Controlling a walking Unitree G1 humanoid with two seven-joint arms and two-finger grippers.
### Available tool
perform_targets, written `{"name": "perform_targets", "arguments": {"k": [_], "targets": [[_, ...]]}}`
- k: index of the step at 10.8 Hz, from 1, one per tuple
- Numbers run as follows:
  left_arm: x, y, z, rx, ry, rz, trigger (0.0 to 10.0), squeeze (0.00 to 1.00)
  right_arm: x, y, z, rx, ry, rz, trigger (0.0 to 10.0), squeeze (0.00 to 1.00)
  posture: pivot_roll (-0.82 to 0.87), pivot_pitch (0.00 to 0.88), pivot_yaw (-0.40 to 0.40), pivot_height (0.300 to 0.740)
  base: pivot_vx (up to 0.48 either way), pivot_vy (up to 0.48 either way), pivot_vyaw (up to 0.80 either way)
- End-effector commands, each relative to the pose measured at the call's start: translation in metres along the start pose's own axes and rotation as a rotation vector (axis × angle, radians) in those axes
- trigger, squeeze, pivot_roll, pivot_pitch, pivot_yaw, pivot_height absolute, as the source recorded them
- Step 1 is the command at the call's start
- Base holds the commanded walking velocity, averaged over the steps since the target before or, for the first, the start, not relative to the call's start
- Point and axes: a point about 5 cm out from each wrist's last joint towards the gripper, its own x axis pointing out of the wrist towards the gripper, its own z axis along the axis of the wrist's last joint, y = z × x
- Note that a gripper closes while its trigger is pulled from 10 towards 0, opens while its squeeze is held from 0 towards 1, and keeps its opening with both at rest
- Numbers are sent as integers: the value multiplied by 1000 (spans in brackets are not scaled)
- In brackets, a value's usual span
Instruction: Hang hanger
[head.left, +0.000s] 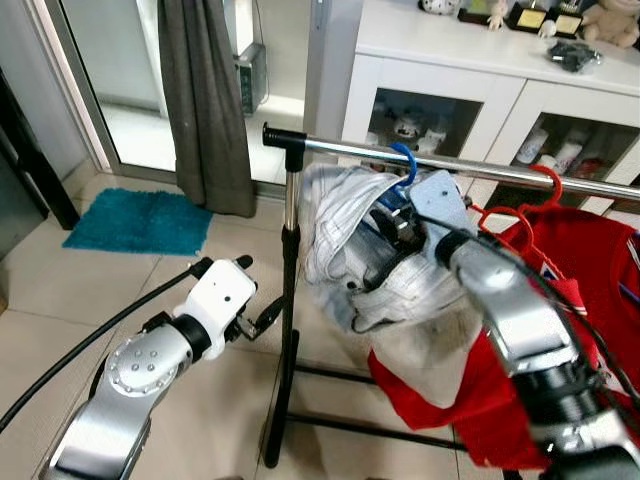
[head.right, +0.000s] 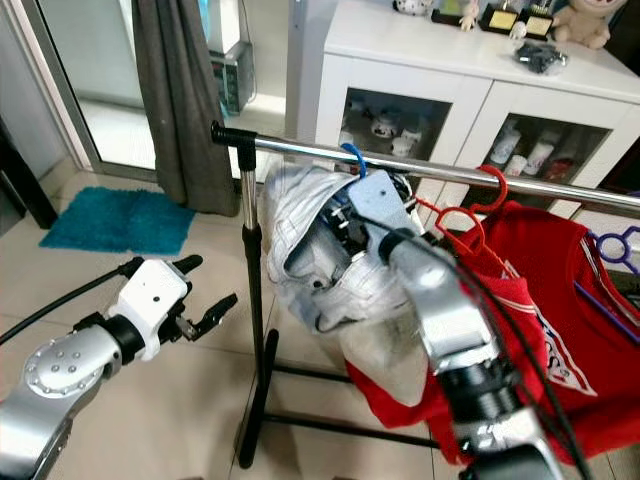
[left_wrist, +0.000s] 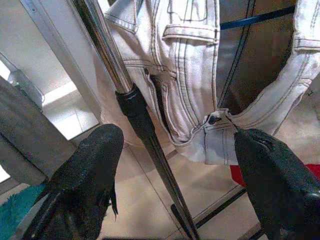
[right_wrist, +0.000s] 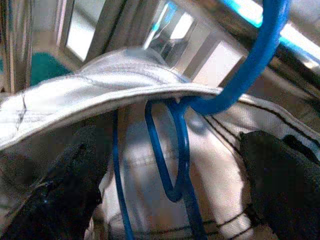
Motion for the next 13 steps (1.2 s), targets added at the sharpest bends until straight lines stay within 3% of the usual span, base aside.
{"name": "perform_targets", "arguments": {"k": [1,4,8,13], "targets": [[4,-2,1,15,-5,-12,10000,0,0,-13,-3,3,26,-6,10000,0,19,0,-102,740,0,0,0],[5,-7,11,18,-84,-78,10000,0,3,-31,-6,-14,49,76,10000,0,17,0,-108,740,0,0,0],[9,-9,15,20,-128,-102,10000,0,2,-29,-1,-19,5,268,10000,0,16,0,-122,740,0,0,0],[11,-13,20,7,-178,-136,10000,0,4,-30,2,-17,-18,367,10000,0,16,0,-135,740,0,0,0]]}}
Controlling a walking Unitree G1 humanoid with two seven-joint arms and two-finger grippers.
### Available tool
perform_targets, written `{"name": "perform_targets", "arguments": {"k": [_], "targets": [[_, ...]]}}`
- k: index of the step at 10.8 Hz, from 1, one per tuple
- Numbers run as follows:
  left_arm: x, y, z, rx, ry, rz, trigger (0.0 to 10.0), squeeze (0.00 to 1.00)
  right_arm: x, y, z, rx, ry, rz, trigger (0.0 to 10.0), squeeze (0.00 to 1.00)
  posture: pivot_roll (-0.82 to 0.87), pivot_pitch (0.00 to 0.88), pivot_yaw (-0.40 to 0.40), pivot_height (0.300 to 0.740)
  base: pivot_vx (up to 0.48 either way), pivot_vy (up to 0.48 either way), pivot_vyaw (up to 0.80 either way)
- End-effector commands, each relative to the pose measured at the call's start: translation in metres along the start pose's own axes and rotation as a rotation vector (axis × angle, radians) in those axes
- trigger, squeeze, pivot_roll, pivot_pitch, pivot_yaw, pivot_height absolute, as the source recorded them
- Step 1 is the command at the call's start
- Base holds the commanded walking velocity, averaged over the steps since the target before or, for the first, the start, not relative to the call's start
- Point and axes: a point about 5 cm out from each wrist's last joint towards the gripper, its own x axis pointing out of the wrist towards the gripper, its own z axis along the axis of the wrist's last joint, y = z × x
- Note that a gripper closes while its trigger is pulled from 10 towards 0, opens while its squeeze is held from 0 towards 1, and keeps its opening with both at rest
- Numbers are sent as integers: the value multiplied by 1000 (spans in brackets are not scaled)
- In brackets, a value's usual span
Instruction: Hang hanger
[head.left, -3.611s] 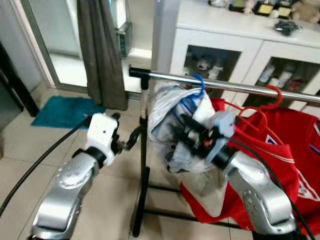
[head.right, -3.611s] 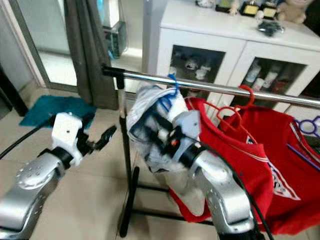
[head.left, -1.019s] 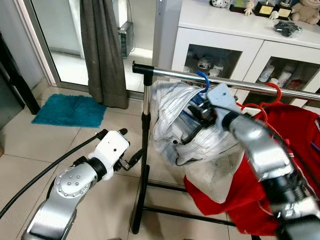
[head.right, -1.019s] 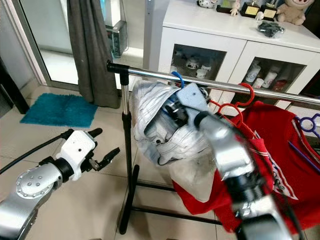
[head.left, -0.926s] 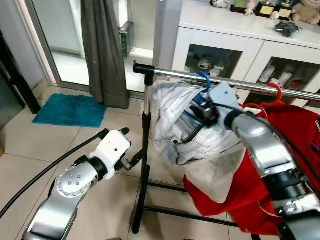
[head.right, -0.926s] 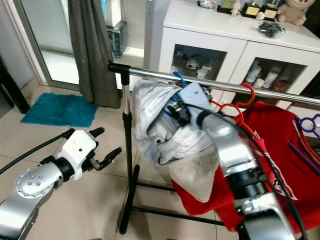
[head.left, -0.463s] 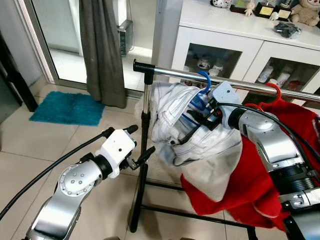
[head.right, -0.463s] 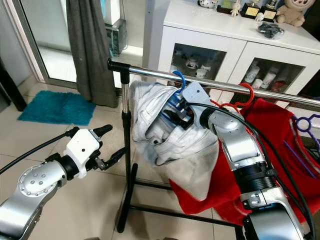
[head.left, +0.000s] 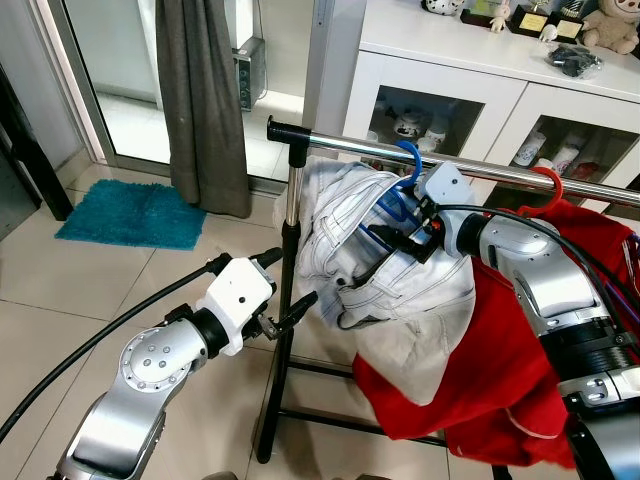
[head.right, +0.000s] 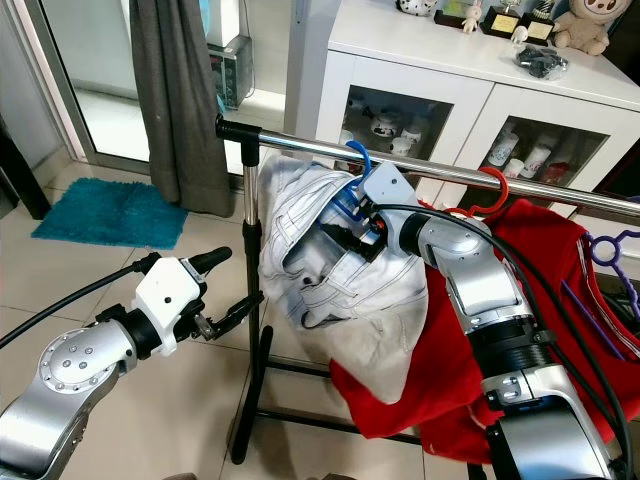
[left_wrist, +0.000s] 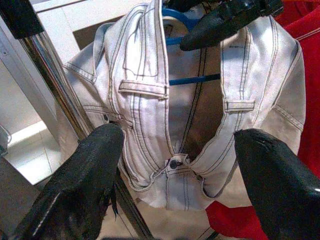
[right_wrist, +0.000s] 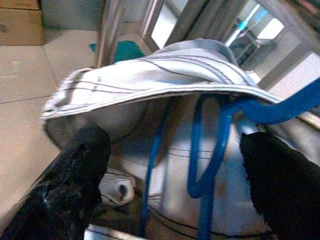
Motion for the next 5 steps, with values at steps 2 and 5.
{"name": "perform_targets", "arguments": {"k": [2,5], "targets": [[4,-2,3,1,-19,-24,10000,0,1,-6,-1,1,28,10,10000,0,14,0,-136,740,0,0,0],[4,-1,2,1,-12,-26,10000,0,9,-12,-9,23,99,-8,10000,0,18,0,-139,740,0,0,0]]}}
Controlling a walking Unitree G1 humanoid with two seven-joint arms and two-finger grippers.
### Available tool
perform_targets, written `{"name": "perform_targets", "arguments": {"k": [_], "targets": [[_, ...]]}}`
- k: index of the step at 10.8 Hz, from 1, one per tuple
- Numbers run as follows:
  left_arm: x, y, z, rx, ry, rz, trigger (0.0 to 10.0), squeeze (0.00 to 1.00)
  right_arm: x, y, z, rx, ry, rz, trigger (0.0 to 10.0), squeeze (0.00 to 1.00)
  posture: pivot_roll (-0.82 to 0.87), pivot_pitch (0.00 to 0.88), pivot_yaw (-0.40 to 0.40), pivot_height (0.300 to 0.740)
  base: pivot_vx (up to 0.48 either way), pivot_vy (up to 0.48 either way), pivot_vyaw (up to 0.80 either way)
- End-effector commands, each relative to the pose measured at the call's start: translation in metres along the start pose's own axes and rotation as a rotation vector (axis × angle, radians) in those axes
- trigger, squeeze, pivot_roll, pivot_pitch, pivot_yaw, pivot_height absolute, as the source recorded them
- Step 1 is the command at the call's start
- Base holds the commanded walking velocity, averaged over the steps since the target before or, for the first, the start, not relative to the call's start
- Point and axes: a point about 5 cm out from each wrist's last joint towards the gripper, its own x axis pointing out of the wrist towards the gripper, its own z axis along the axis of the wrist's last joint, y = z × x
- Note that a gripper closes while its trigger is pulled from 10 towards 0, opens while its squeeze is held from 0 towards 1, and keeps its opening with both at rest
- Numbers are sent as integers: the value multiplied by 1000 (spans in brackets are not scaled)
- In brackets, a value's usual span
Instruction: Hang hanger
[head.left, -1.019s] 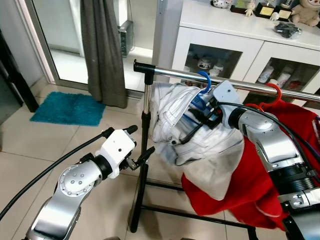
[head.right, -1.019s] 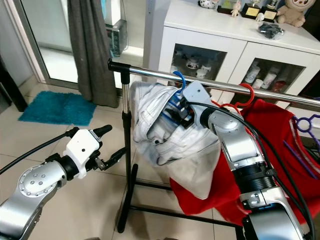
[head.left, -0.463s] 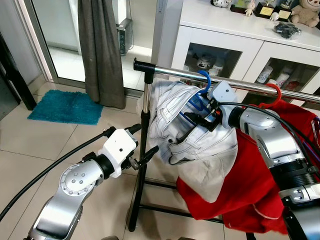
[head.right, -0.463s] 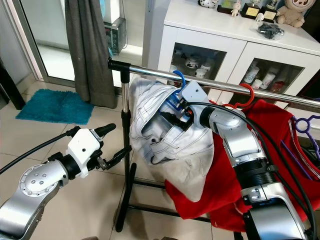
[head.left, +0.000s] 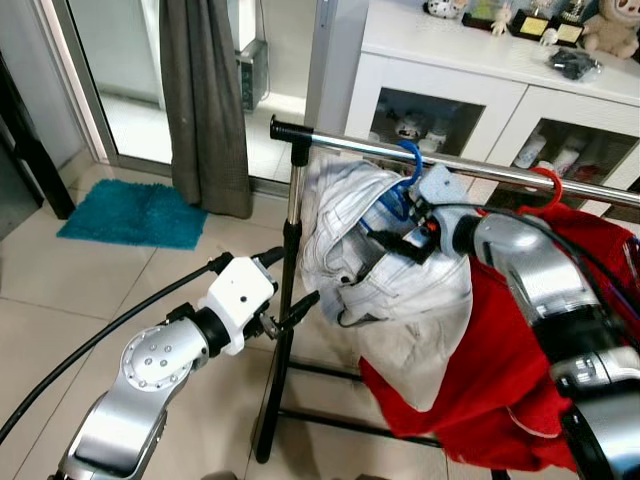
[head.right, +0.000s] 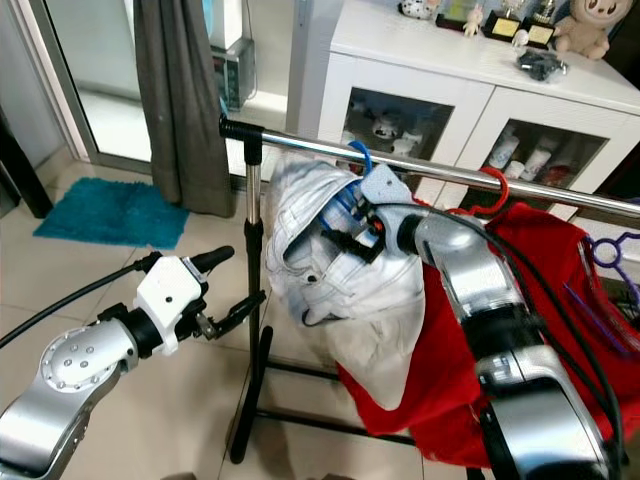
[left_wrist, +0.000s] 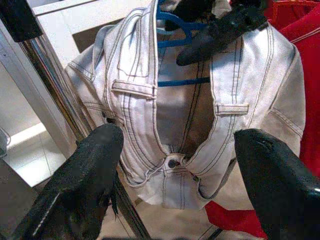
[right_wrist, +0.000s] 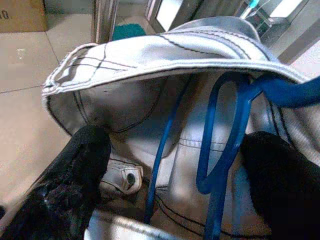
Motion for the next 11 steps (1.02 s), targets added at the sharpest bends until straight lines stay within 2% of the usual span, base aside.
{"name": "perform_targets", "arguments": {"k": [1,3,5,6,7,8,11], "targets": [[4,-1,1,1,-7,-13,10000,0,-1,-7,0,2,21,-29,10000,0,19,0,-141,740,0,0,0],[5,0,1,2,-7,-14,10000,0,-4,-13,-9,35,101,-4,10000,0,17,0,-143,740,0,0,0],[5,2,2,6,-7,-15,10000,0,-6,-20,-11,111,115,-11,9843,0,17,0,-143,740,0,0,0],[6,2,1,6,-7,-15,10000,0,-6,-21,-10,137,109,-13,5176,0,17,0,-143,740,0,0,0],[6,1,1,3,-7,-16,10000,0,-6,-21,-11,162,106,-10,1451,0,11,0,-146,740,0,0,0],[6,0,1,0,-7,-18,10000,0,-7,-21,-13,178,112,-6,0,0,10,0,-148,740,0,0,0],[7,0,0,-1,-6,-21,10000,0,-5,-21,-14,206,113,-14,0,0,10,0,-150,740,0,0,0]]}}
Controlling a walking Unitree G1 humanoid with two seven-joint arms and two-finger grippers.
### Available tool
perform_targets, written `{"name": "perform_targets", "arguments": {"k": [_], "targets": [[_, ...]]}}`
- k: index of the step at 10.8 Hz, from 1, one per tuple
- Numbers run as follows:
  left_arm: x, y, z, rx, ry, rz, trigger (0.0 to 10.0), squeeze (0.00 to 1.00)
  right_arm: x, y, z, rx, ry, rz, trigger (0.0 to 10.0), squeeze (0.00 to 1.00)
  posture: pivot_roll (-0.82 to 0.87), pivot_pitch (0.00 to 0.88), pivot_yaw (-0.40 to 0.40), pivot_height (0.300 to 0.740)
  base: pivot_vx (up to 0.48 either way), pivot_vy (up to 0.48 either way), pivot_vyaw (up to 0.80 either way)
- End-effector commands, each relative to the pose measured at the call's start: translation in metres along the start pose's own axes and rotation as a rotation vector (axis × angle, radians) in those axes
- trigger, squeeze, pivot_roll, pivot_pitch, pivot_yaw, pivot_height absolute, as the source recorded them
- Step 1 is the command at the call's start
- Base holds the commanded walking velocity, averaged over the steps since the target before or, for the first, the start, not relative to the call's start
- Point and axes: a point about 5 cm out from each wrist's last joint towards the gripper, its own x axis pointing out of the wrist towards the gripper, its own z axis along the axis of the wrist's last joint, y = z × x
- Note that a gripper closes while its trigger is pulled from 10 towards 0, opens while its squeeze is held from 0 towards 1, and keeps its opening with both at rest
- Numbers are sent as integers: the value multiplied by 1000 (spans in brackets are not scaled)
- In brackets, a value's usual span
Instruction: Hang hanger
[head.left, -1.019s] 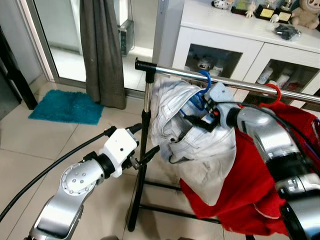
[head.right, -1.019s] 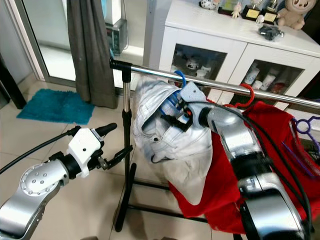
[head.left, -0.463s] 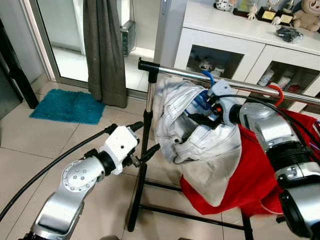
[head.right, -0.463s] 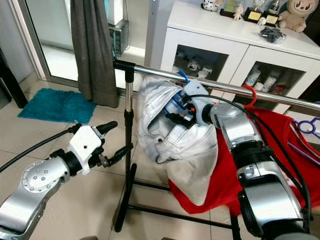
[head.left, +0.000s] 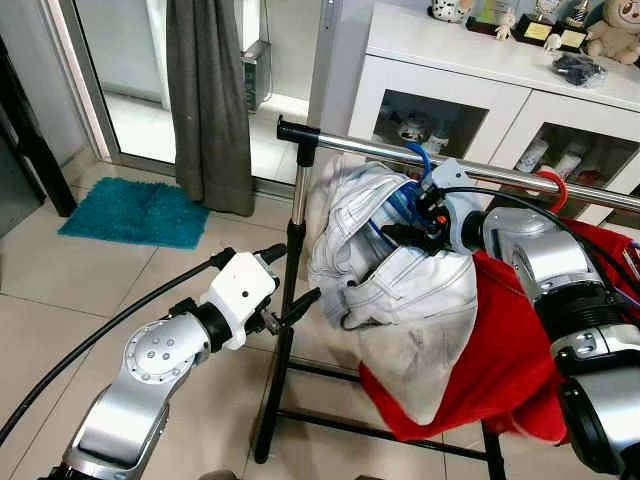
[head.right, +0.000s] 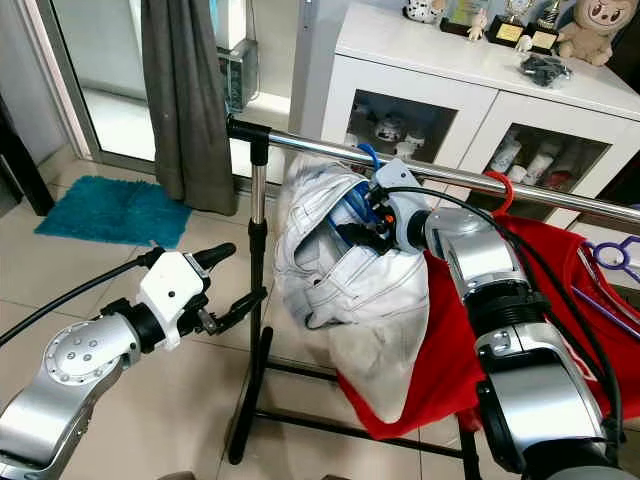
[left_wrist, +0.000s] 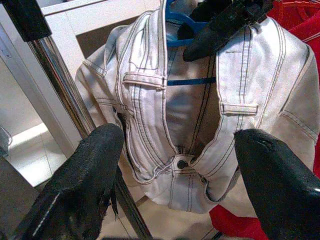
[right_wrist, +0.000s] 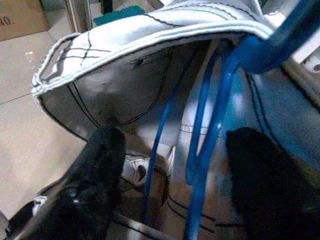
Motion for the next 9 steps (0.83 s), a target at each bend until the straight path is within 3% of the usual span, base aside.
{"name": "perform_targets", "arguments": {"k": [1,9], "targets": [[3,-4,0,-4,-4,-18,10000,0,-2,-5,-4,42,20,-26,0,0,12,0,-154,740,0,0,0],[4,-3,0,-7,-7,-5,10000,0,0,-7,-2,89,18,-50,0,0,19,0,-164,740,0,0,0]]}}
